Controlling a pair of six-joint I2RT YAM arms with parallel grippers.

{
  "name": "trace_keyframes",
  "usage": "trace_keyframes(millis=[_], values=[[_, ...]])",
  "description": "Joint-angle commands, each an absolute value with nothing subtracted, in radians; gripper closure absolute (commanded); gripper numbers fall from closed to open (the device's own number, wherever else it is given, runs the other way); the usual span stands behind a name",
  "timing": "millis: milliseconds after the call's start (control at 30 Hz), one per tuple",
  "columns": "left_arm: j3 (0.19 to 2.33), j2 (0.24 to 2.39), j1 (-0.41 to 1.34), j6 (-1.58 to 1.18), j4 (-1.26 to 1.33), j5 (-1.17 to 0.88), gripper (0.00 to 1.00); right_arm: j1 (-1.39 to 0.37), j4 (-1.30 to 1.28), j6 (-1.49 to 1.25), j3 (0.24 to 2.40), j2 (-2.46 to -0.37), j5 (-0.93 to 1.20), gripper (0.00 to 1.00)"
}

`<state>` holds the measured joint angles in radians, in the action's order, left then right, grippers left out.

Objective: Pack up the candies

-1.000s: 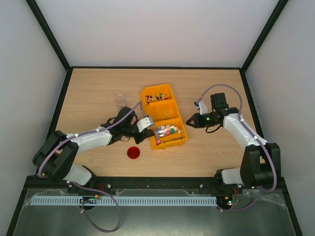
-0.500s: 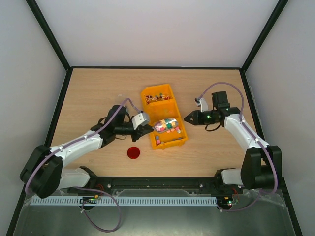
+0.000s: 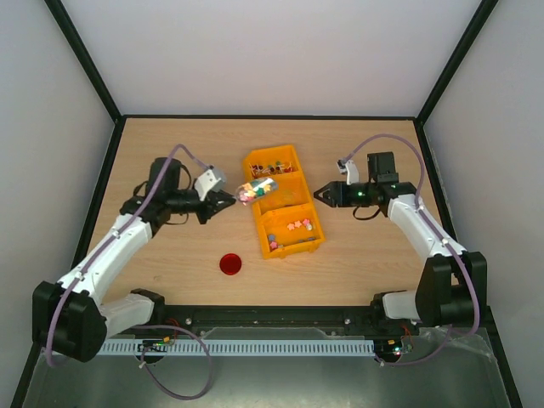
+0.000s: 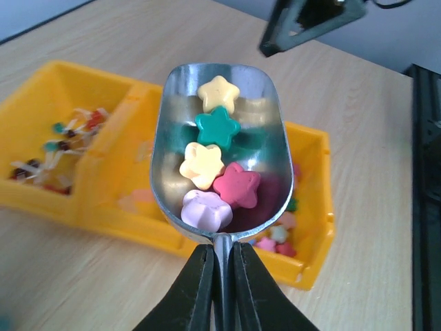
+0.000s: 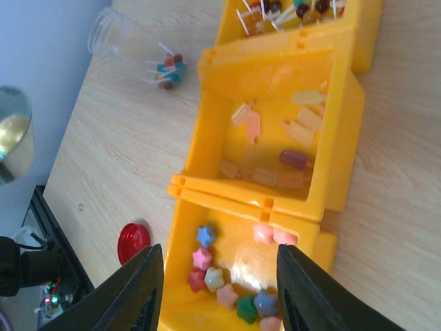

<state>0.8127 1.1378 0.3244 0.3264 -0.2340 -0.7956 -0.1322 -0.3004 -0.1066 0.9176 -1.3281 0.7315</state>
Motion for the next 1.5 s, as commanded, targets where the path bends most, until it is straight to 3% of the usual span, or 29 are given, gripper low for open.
trace_keyframes(millis=[0,267,533,1467], values=[[0.921,1.137,0.193,0.436,-0.456,-0.850,0.98,-0.130,-0.254,-0.117,0.972,-1.346,0.769,0.52],[1.128,1.262,-0.069,0.614,-0.734,-0.823,0.98,-0.133,-0.217,-0.116,1.006,-1.393,0.790,0.49],[1.234,1.344,-0.202,0.777,-0.847,-0.739,0.98,-0.136,-0.202,-0.110,1.020,-1.424,0.793,0.49],[1.322,1.482,-0.184,0.842,-0.946,-0.572,0.98,-0.136,-0.195,-0.120,0.999,-1.412,0.788,0.48]])
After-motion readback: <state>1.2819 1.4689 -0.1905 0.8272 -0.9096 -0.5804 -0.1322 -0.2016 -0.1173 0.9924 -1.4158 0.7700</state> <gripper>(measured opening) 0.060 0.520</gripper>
